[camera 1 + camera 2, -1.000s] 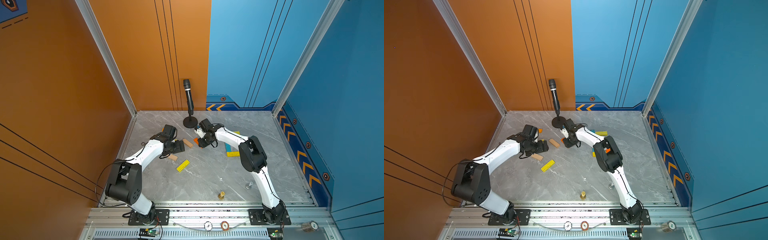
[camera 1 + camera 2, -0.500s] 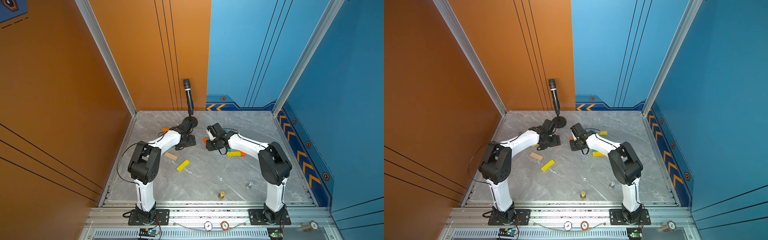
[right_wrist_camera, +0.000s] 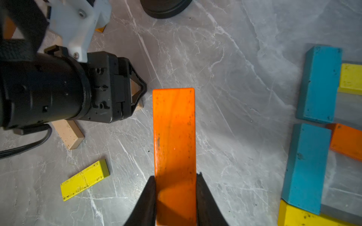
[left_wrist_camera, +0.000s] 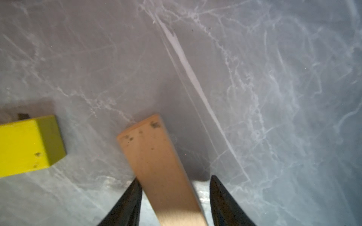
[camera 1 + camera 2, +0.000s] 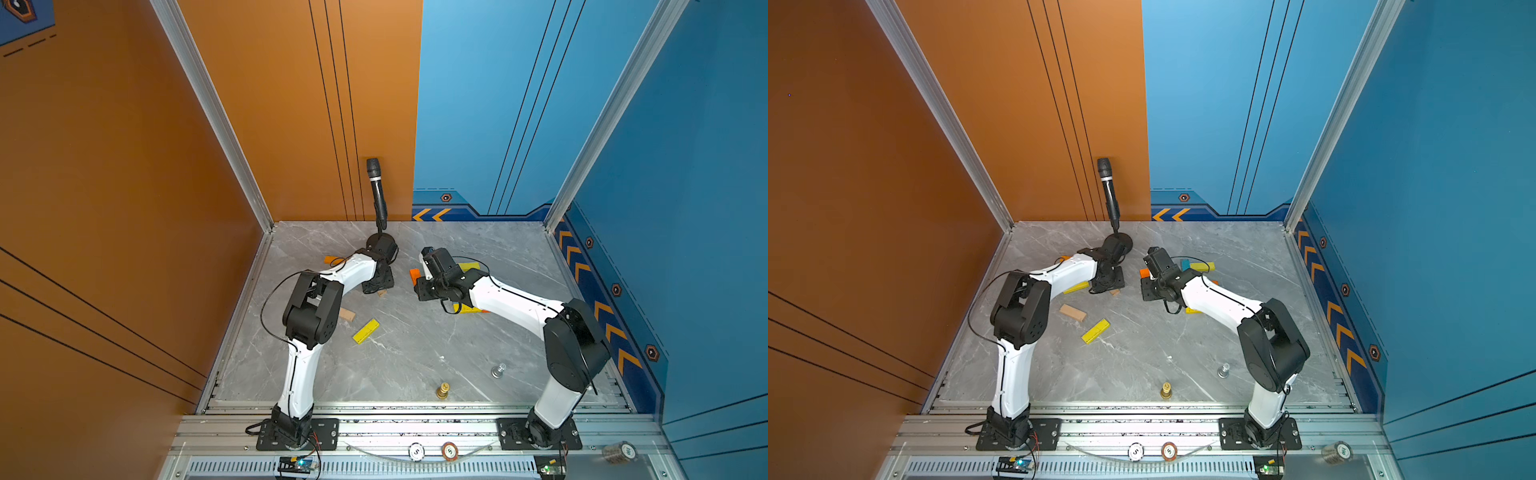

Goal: Assemble the number 6 with building blocks
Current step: Adjust the building block at the center of the board.

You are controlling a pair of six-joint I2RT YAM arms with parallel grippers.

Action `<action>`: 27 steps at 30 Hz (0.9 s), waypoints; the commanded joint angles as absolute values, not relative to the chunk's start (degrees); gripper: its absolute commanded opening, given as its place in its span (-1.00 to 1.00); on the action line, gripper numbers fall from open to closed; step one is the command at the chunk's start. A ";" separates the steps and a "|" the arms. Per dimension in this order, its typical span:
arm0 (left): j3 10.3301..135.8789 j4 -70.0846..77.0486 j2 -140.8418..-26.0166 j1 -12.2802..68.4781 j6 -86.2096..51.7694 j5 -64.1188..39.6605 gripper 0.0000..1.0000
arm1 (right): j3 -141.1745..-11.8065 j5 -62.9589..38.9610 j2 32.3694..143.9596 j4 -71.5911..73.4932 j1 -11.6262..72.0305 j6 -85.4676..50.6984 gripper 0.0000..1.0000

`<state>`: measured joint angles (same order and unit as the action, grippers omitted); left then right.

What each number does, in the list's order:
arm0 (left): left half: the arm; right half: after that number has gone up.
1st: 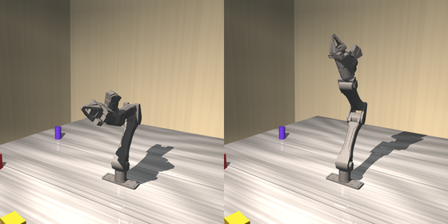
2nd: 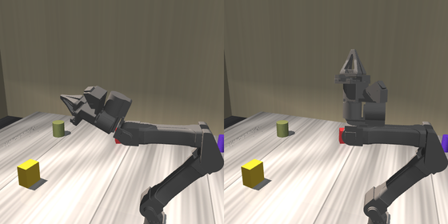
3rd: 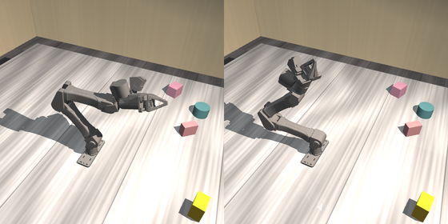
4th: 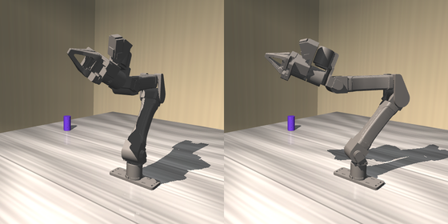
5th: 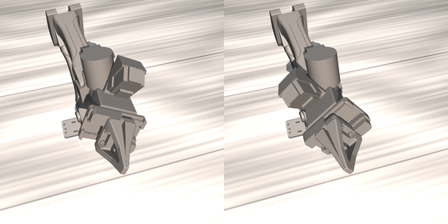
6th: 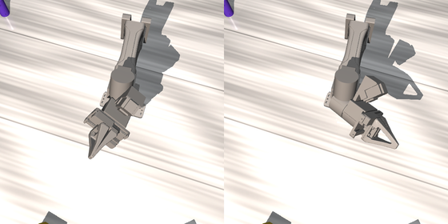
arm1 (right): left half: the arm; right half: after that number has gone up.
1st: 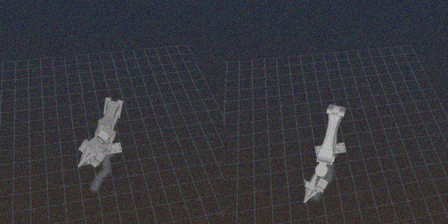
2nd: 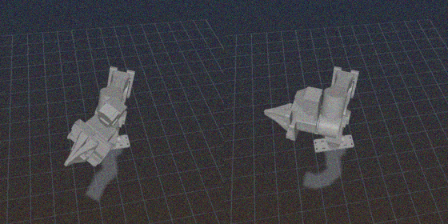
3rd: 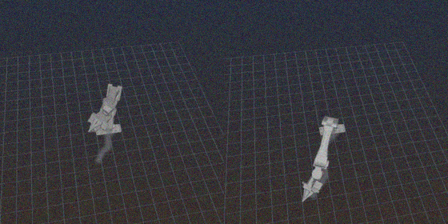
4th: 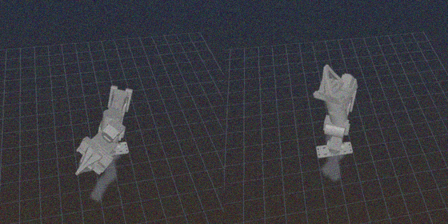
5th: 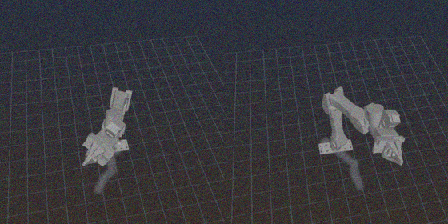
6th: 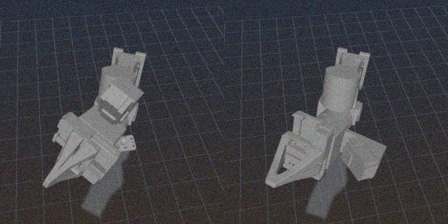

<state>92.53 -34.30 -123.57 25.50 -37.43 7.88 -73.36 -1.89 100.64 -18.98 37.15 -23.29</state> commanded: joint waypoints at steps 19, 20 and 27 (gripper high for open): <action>80.49 -29.62 -113.92 21.07 -21.21 -13.13 0.11 | -87.01 -17.33 115.74 -28.22 29.83 4.57 -0.65; 79.92 -28.93 -113.03 20.56 -22.33 -13.92 0.17 | -88.20 -16.98 117.06 -29.16 30.09 5.54 -0.65; 76.88 -27.73 -108.05 17.38 -27.26 -16.74 0.28 | -94.97 -14.93 124.74 -34.14 31.34 11.44 -0.64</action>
